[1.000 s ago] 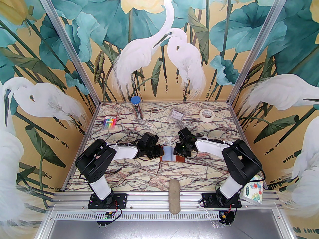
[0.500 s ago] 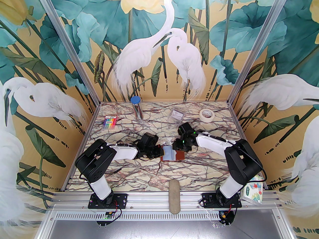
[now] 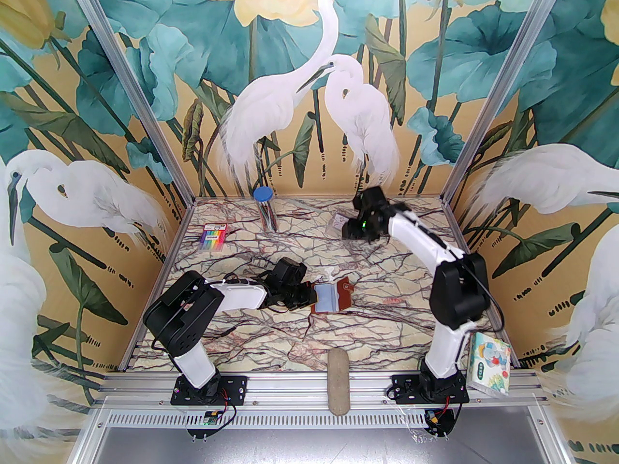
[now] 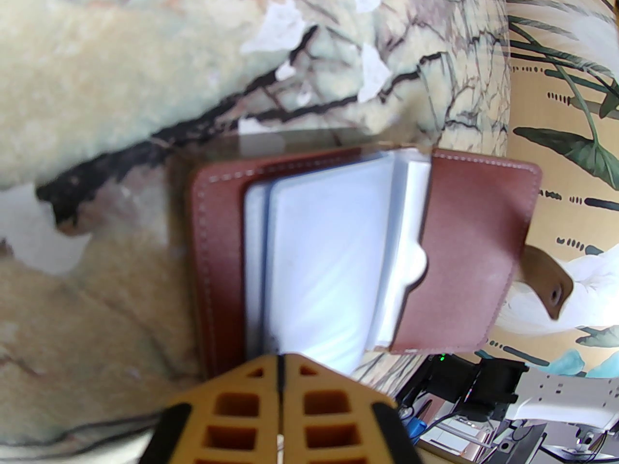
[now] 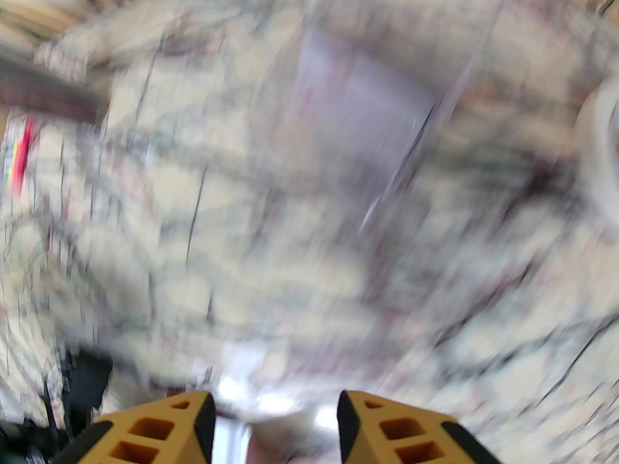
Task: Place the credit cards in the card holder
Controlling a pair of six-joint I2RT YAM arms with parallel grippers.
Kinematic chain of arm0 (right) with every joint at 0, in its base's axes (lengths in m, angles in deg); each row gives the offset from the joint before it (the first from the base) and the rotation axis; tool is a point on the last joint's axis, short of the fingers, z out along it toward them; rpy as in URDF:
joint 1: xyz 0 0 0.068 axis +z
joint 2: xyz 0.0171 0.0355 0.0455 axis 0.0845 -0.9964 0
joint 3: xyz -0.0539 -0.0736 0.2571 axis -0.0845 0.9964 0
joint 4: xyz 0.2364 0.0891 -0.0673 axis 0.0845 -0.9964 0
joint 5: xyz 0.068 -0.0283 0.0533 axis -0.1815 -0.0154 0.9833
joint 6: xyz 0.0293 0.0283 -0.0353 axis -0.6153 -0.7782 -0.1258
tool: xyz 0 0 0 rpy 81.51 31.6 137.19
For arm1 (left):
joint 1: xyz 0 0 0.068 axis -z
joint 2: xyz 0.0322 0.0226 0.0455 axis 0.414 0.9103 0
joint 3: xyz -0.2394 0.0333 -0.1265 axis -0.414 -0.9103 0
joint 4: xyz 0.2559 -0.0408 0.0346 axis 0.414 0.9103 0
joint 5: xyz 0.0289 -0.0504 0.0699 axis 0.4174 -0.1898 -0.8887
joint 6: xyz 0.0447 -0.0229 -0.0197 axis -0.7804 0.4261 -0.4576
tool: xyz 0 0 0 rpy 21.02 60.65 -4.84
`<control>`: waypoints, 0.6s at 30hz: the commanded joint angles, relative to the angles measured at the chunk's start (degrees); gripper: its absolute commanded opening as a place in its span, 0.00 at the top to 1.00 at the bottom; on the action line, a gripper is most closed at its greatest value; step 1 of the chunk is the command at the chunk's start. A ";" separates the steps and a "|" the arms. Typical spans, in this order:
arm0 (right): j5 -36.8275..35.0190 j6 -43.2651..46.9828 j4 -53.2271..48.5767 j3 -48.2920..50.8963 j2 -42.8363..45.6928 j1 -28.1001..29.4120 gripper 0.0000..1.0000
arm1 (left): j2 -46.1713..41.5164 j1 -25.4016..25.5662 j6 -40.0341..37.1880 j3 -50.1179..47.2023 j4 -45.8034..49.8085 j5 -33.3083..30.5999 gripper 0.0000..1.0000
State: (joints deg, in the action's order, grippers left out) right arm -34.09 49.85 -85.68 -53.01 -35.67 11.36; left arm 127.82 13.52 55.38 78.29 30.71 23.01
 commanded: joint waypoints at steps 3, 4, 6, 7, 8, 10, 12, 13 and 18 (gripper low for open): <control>0.52 9.06 -10.99 -20.93 -14.89 -4.52 0.58 | -1.64 0.61 -1.50 1.55 4.80 -2.55 0.92; 0.19 10.25 -13.59 -27.25 -18.58 -5.05 0.58 | -1.64 0.63 -1.67 1.88 5.18 -2.55 0.92; 0.18 12.22 -17.48 -37.46 -24.49 -5.81 0.57 | -1.74 0.77 -1.93 2.55 6.03 -2.59 0.92; 0.14 13.21 -18.85 -42.07 -27.06 -6.36 0.56 | -1.87 0.89 -2.07 2.83 6.44 -2.70 0.92; 0.23 13.95 -19.47 -45.22 -28.74 -6.86 0.56 | -2.04 0.95 -2.20 3.08 6.81 -2.83 0.92; 1.58 15.41 -18.28 -47.69 -30.72 -7.93 0.55 | -2.15 1.31 -2.51 3.78 7.76 -3.10 0.92; 4.04 15.80 -15.55 -46.56 -31.30 -8.98 0.55 | -2.14 1.78 -2.78 4.56 8.68 -3.25 0.92; 5.82 15.60 -14.03 -45.74 -31.49 -9.54 0.55 | -2.21 1.94 -2.90 4.95 9.13 -3.34 0.92; 11.76 16.19 -11.39 -45.24 -33.70 -10.32 0.54 | -2.84 2.73 -3.69 6.96 11.54 -3.69 0.92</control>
State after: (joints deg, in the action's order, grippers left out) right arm -27.75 64.28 -98.88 -97.91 -67.45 1.35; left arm 127.19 15.71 53.28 83.47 39.24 20.56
